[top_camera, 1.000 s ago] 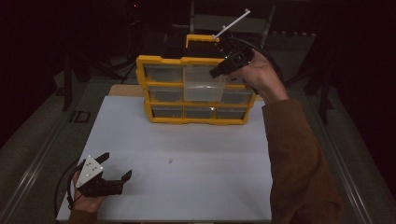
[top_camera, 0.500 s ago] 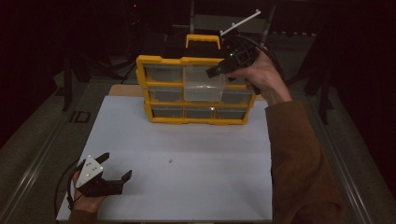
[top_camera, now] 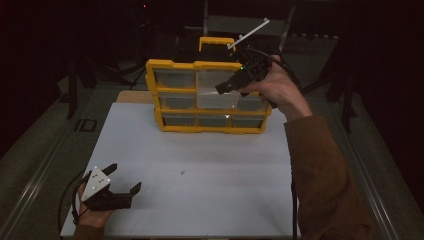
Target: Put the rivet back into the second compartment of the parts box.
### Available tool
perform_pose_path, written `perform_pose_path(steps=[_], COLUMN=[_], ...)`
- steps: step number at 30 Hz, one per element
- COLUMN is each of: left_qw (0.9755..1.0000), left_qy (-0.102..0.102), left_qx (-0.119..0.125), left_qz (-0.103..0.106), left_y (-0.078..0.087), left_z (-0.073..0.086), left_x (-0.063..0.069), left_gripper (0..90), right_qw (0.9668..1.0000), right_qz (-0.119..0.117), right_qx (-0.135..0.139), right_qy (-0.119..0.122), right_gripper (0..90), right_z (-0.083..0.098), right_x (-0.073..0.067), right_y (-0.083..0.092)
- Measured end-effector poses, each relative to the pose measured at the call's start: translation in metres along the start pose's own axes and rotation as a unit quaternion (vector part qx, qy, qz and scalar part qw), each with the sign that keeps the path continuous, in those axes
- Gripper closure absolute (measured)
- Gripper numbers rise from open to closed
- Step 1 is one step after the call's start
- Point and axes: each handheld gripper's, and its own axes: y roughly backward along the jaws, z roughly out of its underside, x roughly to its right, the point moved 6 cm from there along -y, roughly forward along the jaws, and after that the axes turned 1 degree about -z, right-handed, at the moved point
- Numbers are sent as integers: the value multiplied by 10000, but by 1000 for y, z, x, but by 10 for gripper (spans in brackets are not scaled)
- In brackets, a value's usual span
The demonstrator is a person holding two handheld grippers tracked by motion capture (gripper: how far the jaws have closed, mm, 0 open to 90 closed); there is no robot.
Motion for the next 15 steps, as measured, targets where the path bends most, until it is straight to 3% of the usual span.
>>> perform_pose_path(steps=[15], left_qw=[10000], left_qy=[-2], left_qx=[5], left_qz=[-1], left_y=[0], left_z=[0], left_x=[0], left_gripper=[0], right_qw=[9983], right_qz=[-11], right_qx=[6], right_qy=[585], right_gripper=[164], right_z=[8], right_x=[-41], right_y=[-6])
